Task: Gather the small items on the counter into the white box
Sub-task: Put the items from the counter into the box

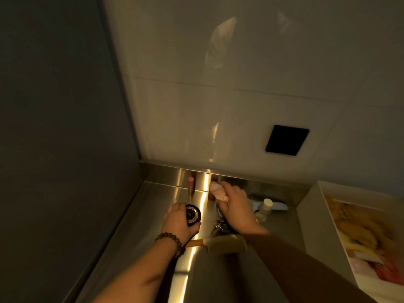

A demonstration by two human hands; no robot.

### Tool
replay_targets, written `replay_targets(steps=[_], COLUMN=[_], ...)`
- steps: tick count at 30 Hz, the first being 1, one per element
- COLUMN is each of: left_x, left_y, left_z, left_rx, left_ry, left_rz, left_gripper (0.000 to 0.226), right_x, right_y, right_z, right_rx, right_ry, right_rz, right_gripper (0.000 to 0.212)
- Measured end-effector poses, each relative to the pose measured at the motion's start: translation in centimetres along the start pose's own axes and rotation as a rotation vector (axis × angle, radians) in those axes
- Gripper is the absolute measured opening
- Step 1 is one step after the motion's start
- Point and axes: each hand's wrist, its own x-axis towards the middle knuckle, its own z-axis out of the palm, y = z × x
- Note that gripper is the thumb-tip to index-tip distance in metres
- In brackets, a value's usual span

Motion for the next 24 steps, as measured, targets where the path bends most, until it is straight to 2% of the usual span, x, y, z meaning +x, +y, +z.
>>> replay_targets(steps=[3,7,9,13,18,24], left_x=[-0.7,-1.6,-2.2,-3.8,-5.9,-7.3], left_y=[2.9,9.0,12.6,20.3,28.8,35.7], left_z=[-0.7,-2.0,-2.4,-1.7,1.2,5.4], left_rx=[-0.080,-0.103,-0.106,-0.101,-0.131,0.012], left_ry=[0.049,0.127,0.139,0.160,-0.003,-0.308], left_rz=[0.051,0.207,0.273,0.395,0.573,0.762], left_gripper=[0.066,0.069,0.073,0.065,0.068,0.078], right_x=[-0.6,-1.8,-2.6,-4.9,-9.4,-14.4], right_y=[-0.2,0.8,2.3,7.5,16.8,24.0], right_z=[-2.6,-8.0,-11.2,-17.7,-25.5,-28.8], right_rx=[0.072,0.171,0.207,0.232,0.137,0.146], right_ry=[0.024,0.110,0.163,0.237,0.406,0.458], right_rz=[-0.080,-0.150,-0.155,-0.100,0.021,0.116], right_gripper=[0.048,0.044,0.045,0.045,0.046,0.045])
